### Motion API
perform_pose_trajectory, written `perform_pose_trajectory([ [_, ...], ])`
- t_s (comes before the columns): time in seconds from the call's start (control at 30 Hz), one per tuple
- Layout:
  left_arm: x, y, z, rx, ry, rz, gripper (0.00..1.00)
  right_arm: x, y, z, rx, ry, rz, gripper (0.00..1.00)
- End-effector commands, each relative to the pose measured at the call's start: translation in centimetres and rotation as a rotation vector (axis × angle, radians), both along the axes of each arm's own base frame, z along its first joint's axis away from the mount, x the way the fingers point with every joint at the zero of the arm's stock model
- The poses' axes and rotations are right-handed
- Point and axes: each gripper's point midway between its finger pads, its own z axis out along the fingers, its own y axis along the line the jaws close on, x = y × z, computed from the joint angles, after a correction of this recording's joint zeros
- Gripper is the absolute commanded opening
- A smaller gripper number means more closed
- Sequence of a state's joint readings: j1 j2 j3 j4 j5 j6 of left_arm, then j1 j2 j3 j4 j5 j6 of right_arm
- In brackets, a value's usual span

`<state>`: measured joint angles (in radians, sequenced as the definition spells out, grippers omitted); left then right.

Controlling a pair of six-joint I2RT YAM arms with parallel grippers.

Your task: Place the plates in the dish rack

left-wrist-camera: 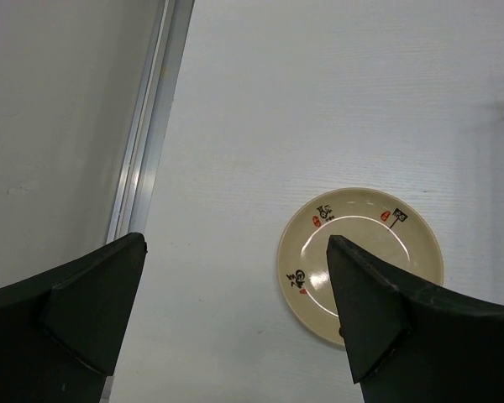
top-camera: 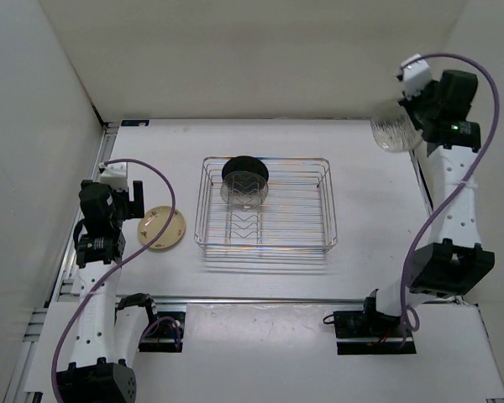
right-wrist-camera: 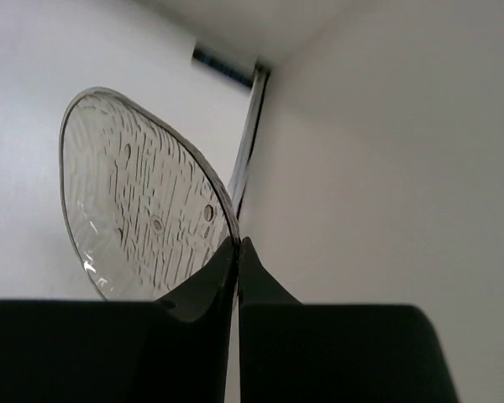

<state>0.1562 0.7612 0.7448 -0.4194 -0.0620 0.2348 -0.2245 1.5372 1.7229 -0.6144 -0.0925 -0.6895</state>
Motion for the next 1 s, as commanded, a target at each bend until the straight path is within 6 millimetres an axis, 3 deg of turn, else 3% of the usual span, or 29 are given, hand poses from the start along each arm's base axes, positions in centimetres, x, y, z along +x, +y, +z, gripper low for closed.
perform_pose_trajectory([
  [0.0, -0.2, -0.5, 1.0, -0.016, -0.037, -0.02, 1.0, 0.4, 2.8, 9.8, -0.251, -0.23, -0.024, 0.0],
  [0.03, -0.2, -0.5, 1.0, -0.016, -0.037, -0.02, 1.0, 0.9, 5.7, 11.5, -0.301, -0.289, -0.001, 0.0],
  [0.1, -0.2, -0.6, 1.0, -0.02, -0.038, -0.029, 1.0, 1.0, 8.8, 13.5, -0.369, -0.367, 0.037, 0.0],
  [0.13, -0.2, -0.6, 1.0, -0.02, -0.038, -0.029, 1.0, 1.3, 12.4, 13.3, -0.426, -0.381, 0.123, 0.0],
  [0.2, -0.2, -0.6, 1.0, -0.02, -0.038, -0.029, 1.0, 0.8, 15.3, 14.6, -0.467, -0.456, 0.154, 0.0],
  [0.23, -0.1, -0.8, 0.9, -0.023, -0.038, -0.037, 1.0, 0.6, 18.9, 13.4, -0.507, -0.451, 0.25, 0.0],
  [0.27, -0.1, -0.8, 0.9, -0.023, -0.038, -0.037, 1.0, 0.0, 20.2, 14.1, -0.52, -0.496, 0.266, 0.0],
  [0.3, -0.1, -0.8, 0.9, -0.023, -0.038, -0.037, 1.0, -0.9, 23.3, 13.7, -0.53, -0.517, 0.34, 0.0],
  [0.33, -0.1, -0.8, 0.9, -0.023, -0.038, -0.037, 1.0, -1.7, 24.5, 13.6, -0.541, -0.532, 0.377, 0.0],
  [0.37, -0.1, -0.8, 0.9, -0.023, -0.038, -0.037, 1.0, -1.8, 26.3, 11.7, -0.572, -0.512, 0.436, 0.0],
  [0.4, -0.1, -0.8, 0.9, -0.023, -0.038, -0.037, 1.0, -3.2, 28.6, 11.8, -0.564, -0.538, 0.493, 0.0],
  [0.47, -0.3, -0.7, 0.8, -0.026, -0.039, -0.037, 1.0, -4.3, 30.6, 11.2, -0.556, -0.543, 0.548, 0.0],
  [0.5, -0.3, -0.7, 0.8, -0.026, -0.039, -0.037, 1.0, -5.3, 32.5, 10.5, -0.548, -0.546, 0.606, 0.0],
  [0.67, -0.4, -0.7, 0.6, -0.028, -0.03, -0.037, 1.0, -8.2, 36.9, 9.0, -0.521, -0.555, 0.734, 0.0],
  [0.77, -0.4, -0.7, 0.6, -0.028, -0.03, -0.037, 1.0, -9.4, 38.3, 8.0, -0.517, -0.53, 0.786, 0.0],
  [0.97, -0.4, -0.9, 0.6, -0.031, -0.031, -0.045, 1.0, -11.8, 40.5, 3.9, -0.471, -0.427, 0.879, 0.0],
])
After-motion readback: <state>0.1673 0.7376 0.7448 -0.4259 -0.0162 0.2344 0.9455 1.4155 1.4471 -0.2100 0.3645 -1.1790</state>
